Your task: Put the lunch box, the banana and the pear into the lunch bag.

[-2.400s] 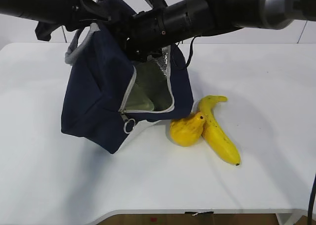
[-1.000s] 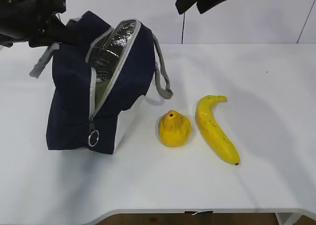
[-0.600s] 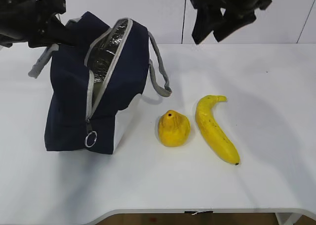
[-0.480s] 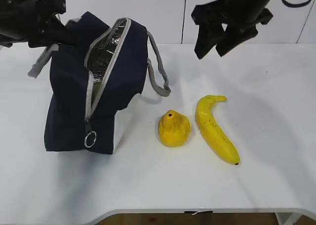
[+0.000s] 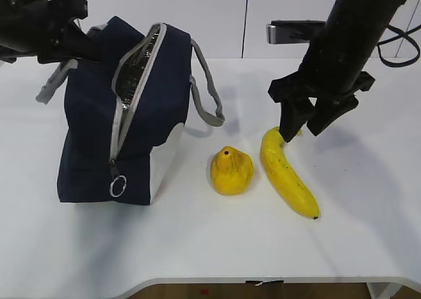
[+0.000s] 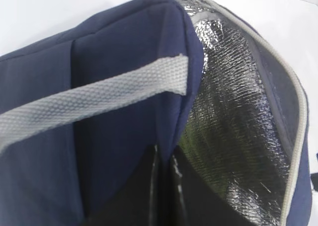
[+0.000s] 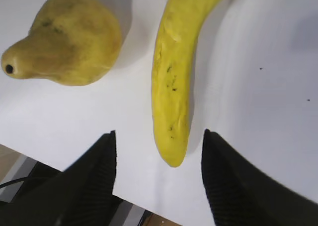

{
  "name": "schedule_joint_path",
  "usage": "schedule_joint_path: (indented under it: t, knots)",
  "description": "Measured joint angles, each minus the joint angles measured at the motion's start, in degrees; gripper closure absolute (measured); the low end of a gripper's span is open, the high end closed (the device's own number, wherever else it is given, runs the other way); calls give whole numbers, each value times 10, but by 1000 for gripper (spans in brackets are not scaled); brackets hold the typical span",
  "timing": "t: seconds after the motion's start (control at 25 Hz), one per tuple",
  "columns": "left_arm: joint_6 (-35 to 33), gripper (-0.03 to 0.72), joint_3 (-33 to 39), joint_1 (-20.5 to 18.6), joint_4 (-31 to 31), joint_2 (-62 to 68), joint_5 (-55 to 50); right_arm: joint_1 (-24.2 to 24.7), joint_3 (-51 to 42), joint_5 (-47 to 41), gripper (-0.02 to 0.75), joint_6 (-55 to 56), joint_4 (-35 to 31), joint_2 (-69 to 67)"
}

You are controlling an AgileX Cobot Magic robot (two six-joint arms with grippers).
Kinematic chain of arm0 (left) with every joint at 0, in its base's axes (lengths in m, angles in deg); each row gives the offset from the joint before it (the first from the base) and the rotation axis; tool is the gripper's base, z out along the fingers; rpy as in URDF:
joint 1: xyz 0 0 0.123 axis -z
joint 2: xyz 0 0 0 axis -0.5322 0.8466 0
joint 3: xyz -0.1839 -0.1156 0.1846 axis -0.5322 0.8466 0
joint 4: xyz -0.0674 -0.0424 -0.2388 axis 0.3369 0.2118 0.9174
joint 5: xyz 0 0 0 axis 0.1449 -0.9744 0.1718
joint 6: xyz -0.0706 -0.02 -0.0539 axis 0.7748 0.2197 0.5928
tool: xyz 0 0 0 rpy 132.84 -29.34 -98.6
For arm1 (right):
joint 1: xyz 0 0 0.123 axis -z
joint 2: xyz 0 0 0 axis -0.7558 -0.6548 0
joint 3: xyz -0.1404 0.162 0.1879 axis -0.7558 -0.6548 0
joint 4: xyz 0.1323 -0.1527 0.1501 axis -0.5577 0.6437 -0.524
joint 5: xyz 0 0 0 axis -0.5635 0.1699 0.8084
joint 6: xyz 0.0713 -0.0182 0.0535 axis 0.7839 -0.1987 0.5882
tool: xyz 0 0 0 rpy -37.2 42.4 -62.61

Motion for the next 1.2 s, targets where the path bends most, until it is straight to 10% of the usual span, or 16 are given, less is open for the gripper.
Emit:
schedule_joint_path:
  t: [1.2]
  knots:
    - [0, 693, 0, 0, 0, 0, 0, 0, -29, 79, 249, 53, 1, -41]
